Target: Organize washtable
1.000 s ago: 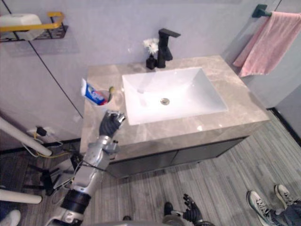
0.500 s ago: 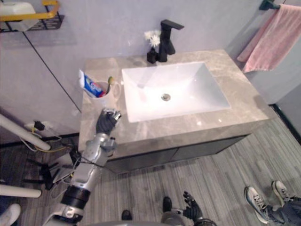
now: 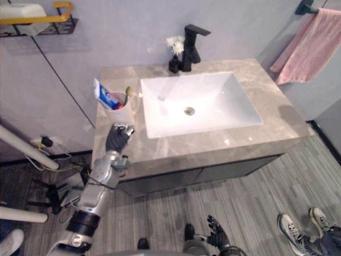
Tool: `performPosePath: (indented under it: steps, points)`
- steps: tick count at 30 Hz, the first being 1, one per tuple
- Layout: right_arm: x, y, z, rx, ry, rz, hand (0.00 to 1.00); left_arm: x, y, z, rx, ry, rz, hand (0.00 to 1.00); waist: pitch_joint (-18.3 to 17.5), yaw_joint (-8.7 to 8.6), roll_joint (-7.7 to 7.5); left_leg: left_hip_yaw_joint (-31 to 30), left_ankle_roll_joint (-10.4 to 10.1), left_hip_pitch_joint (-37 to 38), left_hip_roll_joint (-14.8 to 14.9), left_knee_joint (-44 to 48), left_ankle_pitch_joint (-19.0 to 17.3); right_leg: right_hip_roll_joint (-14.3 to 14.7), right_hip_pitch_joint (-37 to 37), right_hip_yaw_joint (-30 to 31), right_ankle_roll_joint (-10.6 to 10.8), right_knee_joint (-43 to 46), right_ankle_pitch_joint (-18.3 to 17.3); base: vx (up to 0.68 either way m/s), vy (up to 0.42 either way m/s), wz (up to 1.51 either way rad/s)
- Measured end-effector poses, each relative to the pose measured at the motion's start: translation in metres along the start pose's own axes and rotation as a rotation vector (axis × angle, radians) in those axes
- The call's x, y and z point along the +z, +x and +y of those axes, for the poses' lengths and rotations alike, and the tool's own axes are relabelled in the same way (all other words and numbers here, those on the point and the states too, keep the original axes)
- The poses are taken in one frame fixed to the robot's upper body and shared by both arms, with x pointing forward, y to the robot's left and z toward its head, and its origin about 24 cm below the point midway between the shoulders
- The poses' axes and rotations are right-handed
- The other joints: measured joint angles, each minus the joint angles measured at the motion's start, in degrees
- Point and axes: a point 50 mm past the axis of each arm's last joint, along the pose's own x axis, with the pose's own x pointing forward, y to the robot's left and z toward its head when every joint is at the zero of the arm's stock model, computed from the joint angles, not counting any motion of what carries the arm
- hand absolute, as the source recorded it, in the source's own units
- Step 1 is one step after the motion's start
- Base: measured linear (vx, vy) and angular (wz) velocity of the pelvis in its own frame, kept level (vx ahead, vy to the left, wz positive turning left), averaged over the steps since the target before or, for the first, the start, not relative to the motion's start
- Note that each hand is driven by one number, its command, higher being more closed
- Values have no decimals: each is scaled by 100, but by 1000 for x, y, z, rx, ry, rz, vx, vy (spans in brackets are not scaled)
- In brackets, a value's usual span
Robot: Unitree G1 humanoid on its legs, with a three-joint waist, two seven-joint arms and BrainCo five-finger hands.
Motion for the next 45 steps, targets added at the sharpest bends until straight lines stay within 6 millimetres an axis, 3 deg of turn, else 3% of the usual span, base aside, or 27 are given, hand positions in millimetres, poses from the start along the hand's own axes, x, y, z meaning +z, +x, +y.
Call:
performPosePath:
  steps: [12, 19, 30, 45]
  points:
    - [1, 0, -6, -8, -17, -1, 0, 9, 7, 2, 3, 35, -32, 100, 136, 2, -80, 15, 1, -126, 2, 74, 1, -4, -138, 26, 6, 69, 5, -21, -9, -1]
    - [2, 0, -6, -9, -17, -4, 0, 26, 26, 5, 1, 93, -85, 100, 268, -6, -89, 63, 0, -244, 13, 117, 1, 2, -302, 67, 22, 78, 26, -38, -15, -3]
    - [23, 8, -6, -10, -27, -79, 0, 96, 67, 12, 54, 134, -308, 100, 765, -21, -223, 158, 51, -656, -8, 357, -69, -23, -672, 291, 59, 191, 103, -12, -1, -4]
    - [29, 9, -7, -34, -29, -101, 0, 121, 84, 26, 186, 88, -369, 100, 1044, -74, -273, 231, 107, -1102, -20, 967, -256, -52, -933, 429, 59, 283, 208, -61, 16, -3]
